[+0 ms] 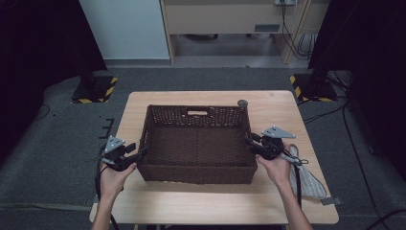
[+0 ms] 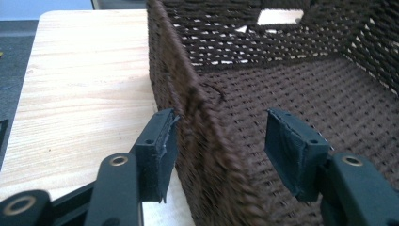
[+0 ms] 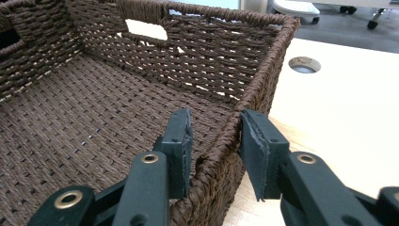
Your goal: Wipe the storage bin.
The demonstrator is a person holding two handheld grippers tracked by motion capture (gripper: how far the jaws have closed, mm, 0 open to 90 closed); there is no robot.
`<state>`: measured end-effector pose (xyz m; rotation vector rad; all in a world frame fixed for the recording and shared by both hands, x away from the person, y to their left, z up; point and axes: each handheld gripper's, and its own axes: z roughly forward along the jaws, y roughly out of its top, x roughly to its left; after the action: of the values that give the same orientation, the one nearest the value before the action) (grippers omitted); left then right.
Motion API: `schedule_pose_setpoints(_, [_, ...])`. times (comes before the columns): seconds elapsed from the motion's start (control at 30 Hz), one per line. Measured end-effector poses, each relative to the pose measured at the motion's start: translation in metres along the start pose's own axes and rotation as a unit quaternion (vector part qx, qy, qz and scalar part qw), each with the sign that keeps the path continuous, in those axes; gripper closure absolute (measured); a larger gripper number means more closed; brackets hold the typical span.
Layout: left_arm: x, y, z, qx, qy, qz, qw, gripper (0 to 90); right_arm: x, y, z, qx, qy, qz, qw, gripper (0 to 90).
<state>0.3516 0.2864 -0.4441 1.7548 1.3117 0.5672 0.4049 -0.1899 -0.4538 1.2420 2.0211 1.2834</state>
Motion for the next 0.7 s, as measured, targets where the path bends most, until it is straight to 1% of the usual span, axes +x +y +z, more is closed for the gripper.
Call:
schedule_pose_setpoints(0.03, [-0.002, -0.001, 0.000, 0.003, 0.001, 0.006, 1.0000, 44.7, 0.001, 0.000, -0.001, 0.001, -0.002, -0.002, 1.0000, 64.5])
schedule_pose_setpoints(0.1, [-0.003, -0.003, 0.001, 0.010, 0.013, 0.018, 0.9997, 47.0, 0.003, 0.000, -0.003, 0.005, -0.006, -0.005, 1.0000, 64.3])
schedule_pose_setpoints(0.13, [-0.003, -0.004, 0.002, 0.009, 0.019, 0.020, 0.9996, 50.6, 0.005, -0.001, -0.005, 0.009, -0.008, -0.008, 0.9999, 64.1])
schedule_pose_setpoints(0.17, [-0.003, -0.004, 0.002, 0.009, 0.019, 0.020, 0.9996, 55.2, 0.005, -0.001, -0.005, 0.009, -0.008, -0.008, 0.9999, 64.1])
schedule_pose_setpoints(0.2, [-0.001, -0.004, 0.002, 0.009, 0.021, 0.016, 0.9996, 55.2, 0.007, -0.001, -0.008, 0.011, -0.008, -0.009, 0.9999, 63.8])
schedule_pose_setpoints(0.23, [0.000, -0.005, 0.004, 0.016, 0.023, 0.010, 0.9996, 59.3, 0.010, -0.004, -0.013, 0.012, -0.007, -0.005, 0.9999, 63.0])
schedule_pose_setpoints(0.27, [0.000, -0.005, 0.004, 0.016, 0.023, 0.010, 0.9996, 61.4, 0.010, -0.004, -0.013, 0.012, -0.007, -0.005, 0.9999, 63.0])
schedule_pose_setpoints(0.3, [0.001, -0.006, 0.006, 0.018, 0.028, 0.012, 0.9994, 61.4, 0.011, -0.006, -0.016, 0.010, -0.007, 0.000, 0.9999, 62.6])
schedule_pose_setpoints(0.33, [0.002, -0.007, 0.008, 0.019, 0.027, 0.008, 0.9994, 64.3, 0.011, -0.008, -0.020, 0.003, 0.000, 0.004, 1.0000, 61.6])
schedule_pose_setpoints(0.37, [0.002, -0.007, 0.009, 0.019, 0.022, 0.003, 0.9996, 66.0, 0.011, -0.008, -0.021, -0.001, 0.002, 0.004, 1.0000, 61.6])
schedule_pose_setpoints(0.4, [0.001, -0.007, 0.010, 0.017, 0.018, 0.002, 0.9997, 68.7, 0.010, -0.007, -0.021, -0.007, 0.002, 0.000, 1.0000, 59.5])
schedule_pose_setpoints(0.43, [0.001, -0.007, 0.010, 0.018, 0.019, 0.004, 0.9996, 72.8, 0.008, -0.006, -0.021, -0.014, 0.001, 0.002, 0.9999, 55.5])
schedule_pose_setpoints(0.47, [0.001, -0.006, 0.011, 0.019, 0.019, 0.007, 0.9996, 74.0, 0.007, -0.005, -0.020, -0.023, 0.002, 0.007, 0.9997, 53.5])
schedule_pose_setpoints(0.53, [0.003, -0.004, 0.013, 0.024, 0.017, 0.007, 0.9995, 75.2, 0.002, -0.002, -0.017, -0.024, 0.001, 0.010, 0.9997, 53.2])
schedule_pose_setpoints(0.6, [0.007, -0.003, 0.015, 0.020, 0.021, 0.007, 0.9996, 76.0, -0.004, 0.001, -0.013, -0.022, -0.010, 0.002, 0.9997, 52.5])
schedule_pose_setpoints(0.63, [0.010, -0.002, 0.017, 0.016, 0.023, 0.003, 0.9996, 76.4, -0.007, 0.002, -0.010, -0.019, -0.012, 0.002, 0.9997, 52.2])
schedule_pose_setpoints(0.67, [0.010, -0.002, 0.017, 0.016, 0.023, 0.003, 0.9996, 76.5, -0.007, 0.002, -0.010, -0.019, -0.012, 0.002, 0.9997, 52.2])
schedule_pose_setpoints(0.7, [0.016, -0.001, 0.021, 0.013, 0.027, -0.004, 0.9995, 76.5, -0.012, 0.004, -0.004, -0.027, -0.004, 0.015, 0.9995, 51.6])
